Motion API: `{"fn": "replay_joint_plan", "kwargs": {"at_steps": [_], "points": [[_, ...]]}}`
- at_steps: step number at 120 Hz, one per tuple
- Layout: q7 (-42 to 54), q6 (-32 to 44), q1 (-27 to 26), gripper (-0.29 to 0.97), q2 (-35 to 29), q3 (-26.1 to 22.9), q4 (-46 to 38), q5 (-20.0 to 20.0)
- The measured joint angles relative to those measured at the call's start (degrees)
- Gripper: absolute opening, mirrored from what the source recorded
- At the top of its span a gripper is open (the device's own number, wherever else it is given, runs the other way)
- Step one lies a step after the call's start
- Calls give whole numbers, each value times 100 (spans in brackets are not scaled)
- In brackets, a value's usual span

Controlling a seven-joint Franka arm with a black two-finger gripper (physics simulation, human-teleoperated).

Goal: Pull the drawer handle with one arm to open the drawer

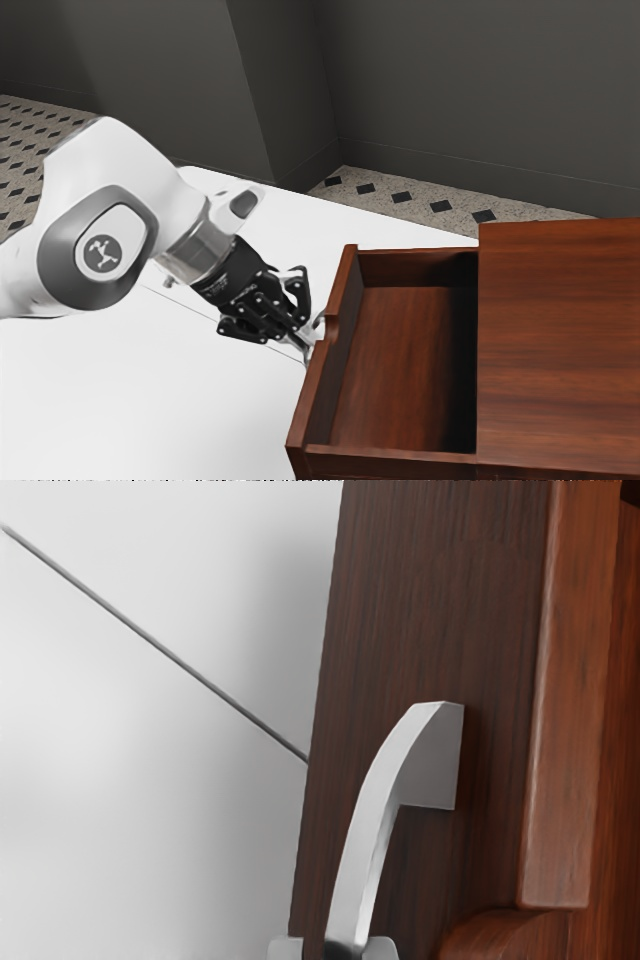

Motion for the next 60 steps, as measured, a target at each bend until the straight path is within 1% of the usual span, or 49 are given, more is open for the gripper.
{"fn": "replay_joint_plan", "kwargs": {"at_steps": [23, 29, 36, 47, 60], "points": [[1, -19, -1, -7, -113, 77, -28, 62], [4, -35, 1, -4, -140, 106, -11, 79], [15, -42, 3, 8, -193, 116, 66, 103], [30, -68, 3, 28, -496, 133, 232, 123], [47, -325, 3, 44, -659, 277, 726, 130]]}}
